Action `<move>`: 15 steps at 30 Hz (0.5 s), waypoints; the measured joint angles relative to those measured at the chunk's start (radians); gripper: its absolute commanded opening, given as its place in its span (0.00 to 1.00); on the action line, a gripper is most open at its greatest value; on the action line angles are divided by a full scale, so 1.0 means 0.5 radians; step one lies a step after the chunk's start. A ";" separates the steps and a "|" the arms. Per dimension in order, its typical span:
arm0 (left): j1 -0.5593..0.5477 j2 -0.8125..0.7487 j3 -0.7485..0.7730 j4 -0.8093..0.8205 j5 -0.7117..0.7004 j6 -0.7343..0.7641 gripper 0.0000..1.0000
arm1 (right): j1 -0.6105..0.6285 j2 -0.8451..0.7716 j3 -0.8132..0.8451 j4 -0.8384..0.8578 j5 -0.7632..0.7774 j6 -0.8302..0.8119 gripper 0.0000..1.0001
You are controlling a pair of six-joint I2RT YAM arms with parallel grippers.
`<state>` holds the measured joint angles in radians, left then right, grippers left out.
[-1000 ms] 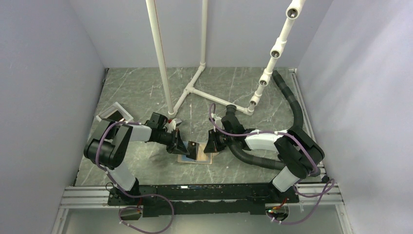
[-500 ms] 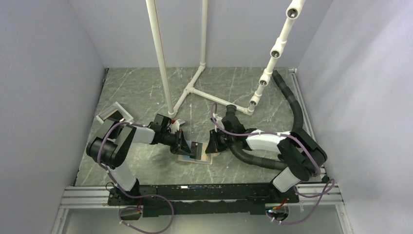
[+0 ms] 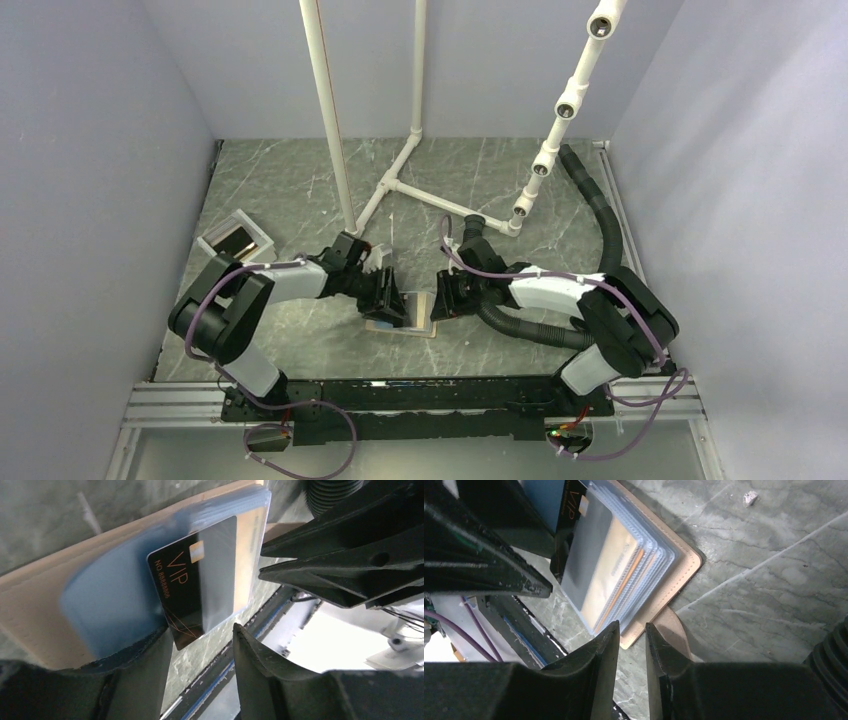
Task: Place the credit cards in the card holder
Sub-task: Insert the credit card into the card holder.
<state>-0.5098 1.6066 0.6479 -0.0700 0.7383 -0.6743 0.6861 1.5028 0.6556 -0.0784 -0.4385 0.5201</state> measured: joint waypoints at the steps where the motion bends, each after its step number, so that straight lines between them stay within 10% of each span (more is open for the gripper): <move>1: -0.037 0.001 0.026 -0.022 -0.040 0.005 0.53 | 0.000 0.021 0.002 0.004 -0.001 0.001 0.28; 15: -0.524 -0.127 0.288 -0.402 -0.795 0.143 0.55 | -0.030 0.123 0.030 0.040 -0.025 -0.012 0.24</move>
<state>-0.7719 1.5433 0.7921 -0.2710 0.3408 -0.6025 0.6712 1.5642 0.6704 -0.0582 -0.4511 0.5140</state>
